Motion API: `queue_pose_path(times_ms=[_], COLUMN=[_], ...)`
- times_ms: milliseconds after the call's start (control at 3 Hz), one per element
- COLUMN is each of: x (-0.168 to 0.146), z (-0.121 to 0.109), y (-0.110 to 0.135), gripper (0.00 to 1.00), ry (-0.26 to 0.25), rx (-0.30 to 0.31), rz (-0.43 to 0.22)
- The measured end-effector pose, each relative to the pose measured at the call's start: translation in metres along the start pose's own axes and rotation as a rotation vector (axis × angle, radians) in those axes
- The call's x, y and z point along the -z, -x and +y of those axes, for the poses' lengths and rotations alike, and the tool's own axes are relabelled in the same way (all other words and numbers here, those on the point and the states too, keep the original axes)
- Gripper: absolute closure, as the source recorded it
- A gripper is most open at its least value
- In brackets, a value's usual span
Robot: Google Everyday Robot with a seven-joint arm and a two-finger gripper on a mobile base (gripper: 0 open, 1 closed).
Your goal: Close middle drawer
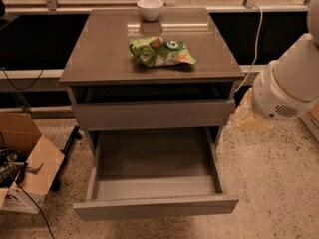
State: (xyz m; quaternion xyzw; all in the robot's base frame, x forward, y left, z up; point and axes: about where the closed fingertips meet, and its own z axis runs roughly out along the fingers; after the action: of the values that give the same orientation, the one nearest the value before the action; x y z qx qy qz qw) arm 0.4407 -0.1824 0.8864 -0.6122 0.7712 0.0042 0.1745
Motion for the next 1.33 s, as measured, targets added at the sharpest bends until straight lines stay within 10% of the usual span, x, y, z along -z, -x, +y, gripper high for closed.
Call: queue_pose_path(times_ms=[333,1333], x=[-0.042,-0.121], z=[-0.003,0.02], y=[-0.012,-0.027], gripper=[0.96,1.0], ry=[0.04,0.049], rx=[0.017,-0.004], rz=[-0.032,-0.084])
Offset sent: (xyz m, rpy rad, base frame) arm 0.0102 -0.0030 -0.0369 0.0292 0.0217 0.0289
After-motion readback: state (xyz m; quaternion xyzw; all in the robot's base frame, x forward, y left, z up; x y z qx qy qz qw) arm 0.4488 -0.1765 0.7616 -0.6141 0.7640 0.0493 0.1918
